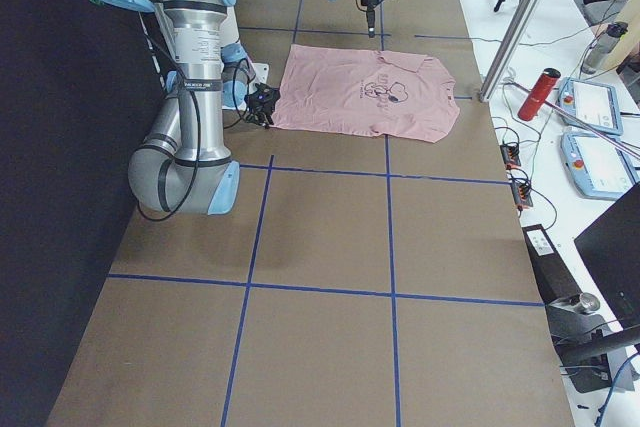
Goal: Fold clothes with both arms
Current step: 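Move the left gripper down to the other hem corner nearest the robot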
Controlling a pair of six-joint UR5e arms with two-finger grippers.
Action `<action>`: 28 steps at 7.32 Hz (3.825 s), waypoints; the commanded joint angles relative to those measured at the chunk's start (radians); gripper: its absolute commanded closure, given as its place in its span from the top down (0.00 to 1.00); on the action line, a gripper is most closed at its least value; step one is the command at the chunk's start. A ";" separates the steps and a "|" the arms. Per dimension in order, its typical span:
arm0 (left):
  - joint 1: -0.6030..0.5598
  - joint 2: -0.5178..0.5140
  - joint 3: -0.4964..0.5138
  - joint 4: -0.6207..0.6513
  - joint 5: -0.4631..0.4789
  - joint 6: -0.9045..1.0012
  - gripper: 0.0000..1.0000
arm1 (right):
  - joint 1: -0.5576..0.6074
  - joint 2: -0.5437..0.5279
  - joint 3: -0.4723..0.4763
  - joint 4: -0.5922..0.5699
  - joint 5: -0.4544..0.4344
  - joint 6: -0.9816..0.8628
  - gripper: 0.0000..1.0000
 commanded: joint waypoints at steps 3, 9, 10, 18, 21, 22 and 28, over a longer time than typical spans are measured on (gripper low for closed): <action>0.000 0.009 -0.050 0.014 0.011 -0.080 0.88 | 0.010 -0.004 0.070 -0.001 -0.014 0.000 0.00; 0.303 0.425 -0.456 0.018 0.167 -0.337 0.88 | 0.008 -0.004 0.086 0.001 -0.012 0.000 0.00; 0.338 0.476 -0.469 0.018 0.175 -0.405 0.88 | 0.008 -0.003 0.087 0.001 -0.012 -0.002 0.00; 0.541 0.271 -0.473 0.451 0.325 -0.492 0.87 | 0.013 -0.004 0.099 -0.001 -0.011 -0.013 0.00; 0.564 0.324 -0.480 0.457 0.354 -0.492 0.86 | 0.013 -0.004 0.099 -0.001 -0.011 -0.013 0.00; 0.569 0.334 -0.481 0.456 0.354 -0.492 0.85 | 0.013 -0.004 0.099 -0.001 -0.011 -0.013 0.00; 0.569 0.346 -0.502 0.457 0.353 -0.492 0.00 | 0.014 -0.004 0.101 -0.001 -0.011 -0.013 0.00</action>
